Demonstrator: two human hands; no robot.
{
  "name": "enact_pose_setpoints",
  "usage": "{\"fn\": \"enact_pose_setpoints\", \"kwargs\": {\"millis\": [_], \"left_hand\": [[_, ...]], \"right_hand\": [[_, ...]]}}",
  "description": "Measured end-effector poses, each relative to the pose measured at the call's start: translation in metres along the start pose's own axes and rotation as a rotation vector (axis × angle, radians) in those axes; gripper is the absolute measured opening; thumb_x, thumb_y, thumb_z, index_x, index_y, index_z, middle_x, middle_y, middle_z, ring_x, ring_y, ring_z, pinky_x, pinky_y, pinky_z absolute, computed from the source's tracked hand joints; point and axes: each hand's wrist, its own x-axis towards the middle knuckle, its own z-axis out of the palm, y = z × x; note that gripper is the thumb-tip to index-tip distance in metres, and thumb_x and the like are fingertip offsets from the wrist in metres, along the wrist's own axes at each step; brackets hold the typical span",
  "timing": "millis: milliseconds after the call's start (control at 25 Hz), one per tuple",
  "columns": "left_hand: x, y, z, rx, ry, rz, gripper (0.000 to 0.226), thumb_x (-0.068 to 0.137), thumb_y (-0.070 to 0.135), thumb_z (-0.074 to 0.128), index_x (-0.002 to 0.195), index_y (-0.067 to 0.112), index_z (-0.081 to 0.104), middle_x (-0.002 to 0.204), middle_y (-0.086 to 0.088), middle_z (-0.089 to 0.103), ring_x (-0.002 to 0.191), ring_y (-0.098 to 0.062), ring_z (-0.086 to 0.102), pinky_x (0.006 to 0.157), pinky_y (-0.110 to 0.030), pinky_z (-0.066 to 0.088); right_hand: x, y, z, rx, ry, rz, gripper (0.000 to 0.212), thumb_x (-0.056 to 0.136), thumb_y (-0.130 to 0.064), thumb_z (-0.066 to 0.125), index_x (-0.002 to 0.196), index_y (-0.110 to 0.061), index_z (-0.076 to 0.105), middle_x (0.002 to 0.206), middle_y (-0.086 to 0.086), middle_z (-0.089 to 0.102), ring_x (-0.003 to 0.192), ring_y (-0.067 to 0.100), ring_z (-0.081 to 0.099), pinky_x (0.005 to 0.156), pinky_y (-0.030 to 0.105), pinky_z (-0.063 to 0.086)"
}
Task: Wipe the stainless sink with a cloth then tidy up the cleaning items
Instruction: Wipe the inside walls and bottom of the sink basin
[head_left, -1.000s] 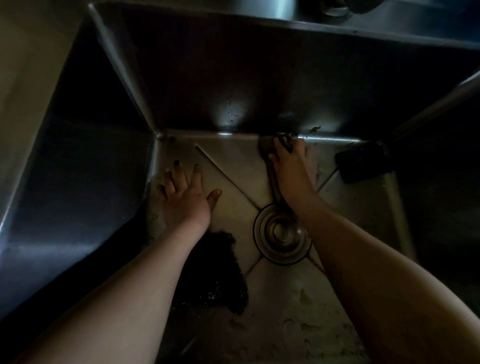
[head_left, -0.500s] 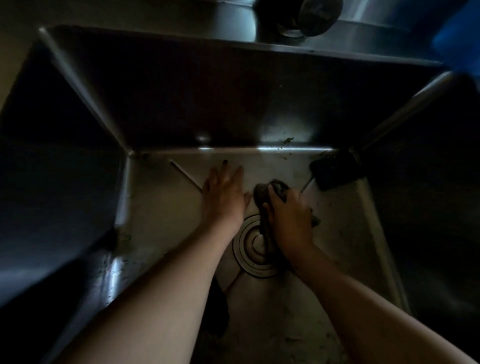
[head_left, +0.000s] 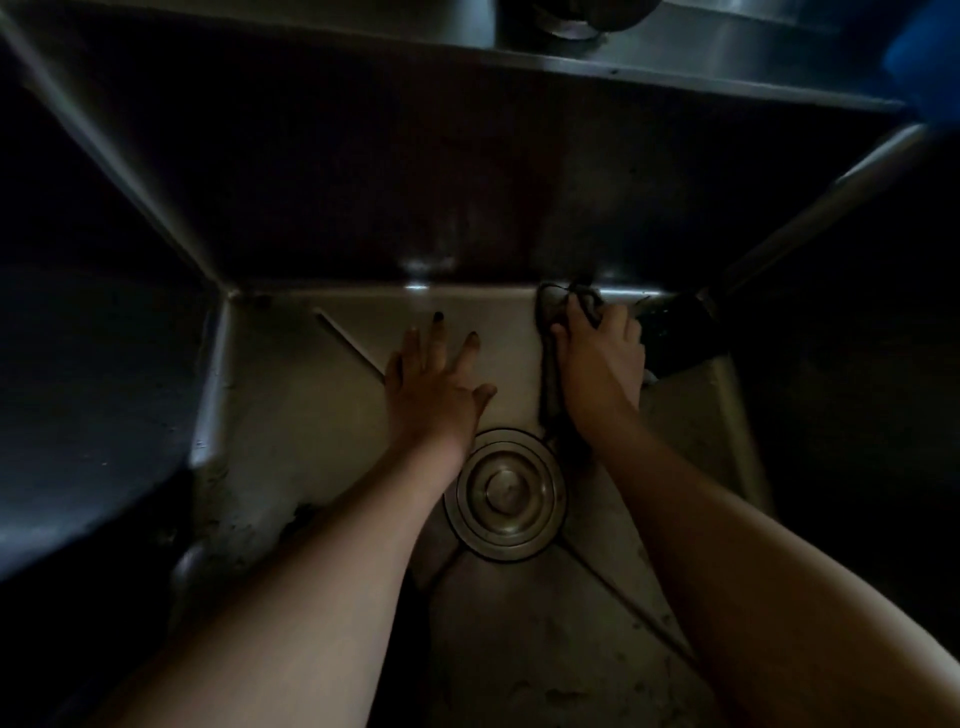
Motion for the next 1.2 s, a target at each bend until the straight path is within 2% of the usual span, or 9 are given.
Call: {"fn": "enact_pose_setpoints", "kwargs": {"millis": [120,240,400,560,720,880,960,1080,1200], "left_hand": [[0.001,0.001,-0.003,-0.005,-0.037,-0.012,0.058,0.092,0.048,0.038,0.143,0.036,0.015,0.156,0.0,-0.006,0.142,-0.029,-0.005,0.114,-0.043,0.004],[0.001,0.002,-0.004,0.004,-0.067,-0.018,0.058,0.092,0.049,0.037,0.143,0.036,0.014,0.156,0.0,-0.008,0.142,-0.029,-0.007,0.114,-0.043,0.002],[0.002,0.002,-0.003,0.009,-0.077,-0.016,0.057,0.092,0.049,0.035,0.144,0.036,0.013,0.156,0.0,-0.009,0.142,-0.029,-0.008,0.114,-0.043,0.001],[0.002,0.0,-0.001,0.001,-0.048,-0.014,0.057,0.092,0.05,0.036,0.143,0.037,0.014,0.156,0.0,-0.007,0.142,-0.028,-0.007,0.114,-0.042,0.001],[0.002,-0.001,0.0,-0.001,-0.041,-0.017,0.057,0.091,0.051,0.036,0.143,0.037,0.015,0.156,0.0,-0.005,0.142,-0.028,-0.005,0.113,-0.042,0.002],[0.002,-0.003,0.001,-0.013,-0.026,0.007,0.056,0.091,0.05,0.038,0.142,0.036,0.019,0.156,0.0,-0.005,0.142,-0.028,-0.004,0.113,-0.041,0.004],[0.003,-0.004,0.002,-0.021,-0.017,0.009,0.057,0.091,0.05,0.038,0.142,0.036,0.019,0.156,0.001,-0.005,0.142,-0.028,-0.004,0.113,-0.042,0.004],[0.001,-0.005,0.003,-0.031,-0.006,0.015,0.056,0.091,0.05,0.038,0.142,0.037,0.02,0.156,0.0,-0.003,0.142,-0.028,-0.004,0.113,-0.042,0.003],[0.001,-0.006,0.003,-0.027,0.01,0.03,0.055,0.092,0.05,0.036,0.142,0.037,0.019,0.157,0.001,-0.002,0.142,-0.028,-0.003,0.113,-0.042,0.004]], "right_hand": [[-0.021,0.012,-0.003,-0.004,-0.032,0.083,0.048,0.094,-0.037,0.043,0.137,-0.016,0.04,0.129,0.02,0.039,0.111,0.036,0.04,0.09,0.043,0.037],[-0.06,0.013,-0.003,-0.027,-0.042,0.075,0.047,0.093,-0.033,0.046,0.135,-0.012,0.042,0.123,0.021,0.044,0.106,0.036,0.043,0.087,0.043,0.04],[-0.078,-0.006,-0.002,-0.038,-0.122,-0.065,0.052,0.094,-0.029,0.044,0.14,-0.009,0.032,0.129,0.022,0.043,0.114,0.037,0.043,0.093,0.043,0.039],[-0.042,-0.011,0.0,-0.028,-0.085,-0.228,0.052,0.096,-0.033,0.039,0.141,-0.009,0.032,0.128,0.022,0.043,0.113,0.036,0.042,0.093,0.043,0.034],[-0.01,-0.002,0.002,-0.002,-0.091,-0.082,0.05,0.095,-0.036,0.038,0.141,-0.018,0.033,0.135,0.018,0.038,0.12,0.033,0.038,0.098,0.043,0.033],[-0.043,0.017,-0.002,0.115,-0.044,0.099,0.046,0.094,-0.033,0.044,0.138,-0.02,0.037,0.133,0.018,0.037,0.117,0.035,0.038,0.097,0.044,0.036],[-0.069,0.021,-0.004,0.074,-0.062,0.028,0.047,0.094,-0.029,0.045,0.138,-0.016,0.037,0.131,0.021,0.04,0.115,0.036,0.041,0.094,0.044,0.039],[-0.089,0.013,-0.001,0.06,-0.19,-0.166,0.05,0.094,-0.031,0.044,0.14,-0.017,0.033,0.133,0.02,0.041,0.117,0.035,0.041,0.098,0.042,0.036],[-0.073,0.003,0.002,0.006,-0.171,-0.334,0.051,0.094,-0.035,0.042,0.141,-0.02,0.031,0.13,0.019,0.04,0.114,0.034,0.041,0.096,0.04,0.034]]}}
